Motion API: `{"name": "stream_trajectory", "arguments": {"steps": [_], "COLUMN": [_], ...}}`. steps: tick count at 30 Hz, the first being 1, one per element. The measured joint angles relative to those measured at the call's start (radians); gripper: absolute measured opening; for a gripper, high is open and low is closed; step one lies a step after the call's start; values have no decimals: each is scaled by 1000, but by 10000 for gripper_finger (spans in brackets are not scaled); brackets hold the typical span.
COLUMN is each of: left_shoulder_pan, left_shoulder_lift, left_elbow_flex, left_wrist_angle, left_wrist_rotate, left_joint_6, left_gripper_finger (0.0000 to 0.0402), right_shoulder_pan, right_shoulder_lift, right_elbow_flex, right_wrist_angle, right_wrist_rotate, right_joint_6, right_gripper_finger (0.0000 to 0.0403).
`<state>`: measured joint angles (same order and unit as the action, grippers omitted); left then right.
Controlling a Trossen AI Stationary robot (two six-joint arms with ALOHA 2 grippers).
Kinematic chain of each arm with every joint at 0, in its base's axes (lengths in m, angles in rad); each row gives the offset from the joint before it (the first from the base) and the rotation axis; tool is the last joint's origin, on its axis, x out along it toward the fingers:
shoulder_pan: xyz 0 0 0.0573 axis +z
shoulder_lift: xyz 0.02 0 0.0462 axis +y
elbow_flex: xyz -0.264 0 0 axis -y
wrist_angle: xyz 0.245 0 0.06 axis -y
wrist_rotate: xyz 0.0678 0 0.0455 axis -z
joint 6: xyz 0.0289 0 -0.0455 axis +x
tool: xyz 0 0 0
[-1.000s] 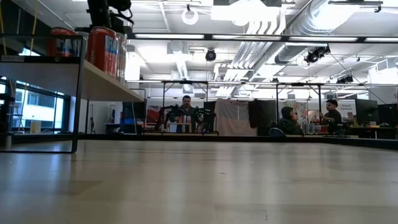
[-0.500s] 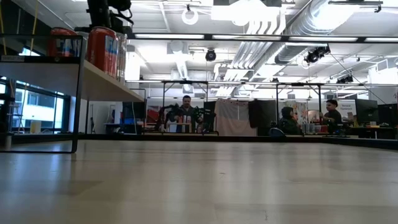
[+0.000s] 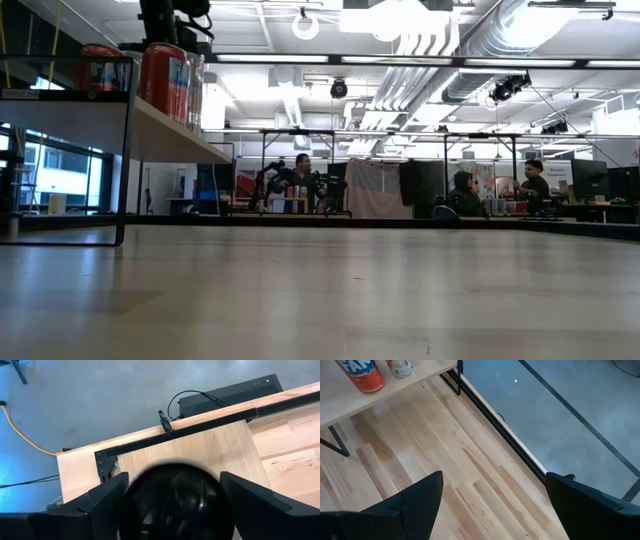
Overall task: Place canned beverage on shelf
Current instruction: Put the top white yellow soda can on the shelf
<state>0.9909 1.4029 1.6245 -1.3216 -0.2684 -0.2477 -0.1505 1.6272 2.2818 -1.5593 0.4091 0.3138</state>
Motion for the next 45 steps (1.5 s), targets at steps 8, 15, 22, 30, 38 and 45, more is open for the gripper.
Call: {"name": "stream_trajectory", "arguments": {"steps": [8, 15, 22, 30, 38, 45], "left_shoulder_pan": [0, 0, 0, 0, -6, -7], "left_shoulder_lift": [0, -1, -2, -2, -2, -2], "left_elbow_flex": [0, 0, 50, 73, 73, 73], "left_wrist_angle": [-6, -6, -23, -46, -51, -54], "left_wrist_rotate": [1, 0, 0, 1, -6, -31], "left_joint_6": [-3, -13, -13, -12, -12, -11], "left_gripper_finger": [311, 311, 311, 311, 311, 311], "right_shoulder_pan": [0, 0, 0, 0, 0, 0], "right_shoulder_lift": [0, 0, 0, 0, 0, 0], "right_elbow_flex": [0, 0, 0, 0, 0, 0], "right_wrist_angle": [0, 0, 0, 0, 0, 0], "right_wrist_rotate": [0, 0, 0, 0, 0, 0], "right_joint_6": [0, -2, -4, -4, -5, -8], "right_gripper_finger": [336, 336, 336, 336, 336, 336]}}
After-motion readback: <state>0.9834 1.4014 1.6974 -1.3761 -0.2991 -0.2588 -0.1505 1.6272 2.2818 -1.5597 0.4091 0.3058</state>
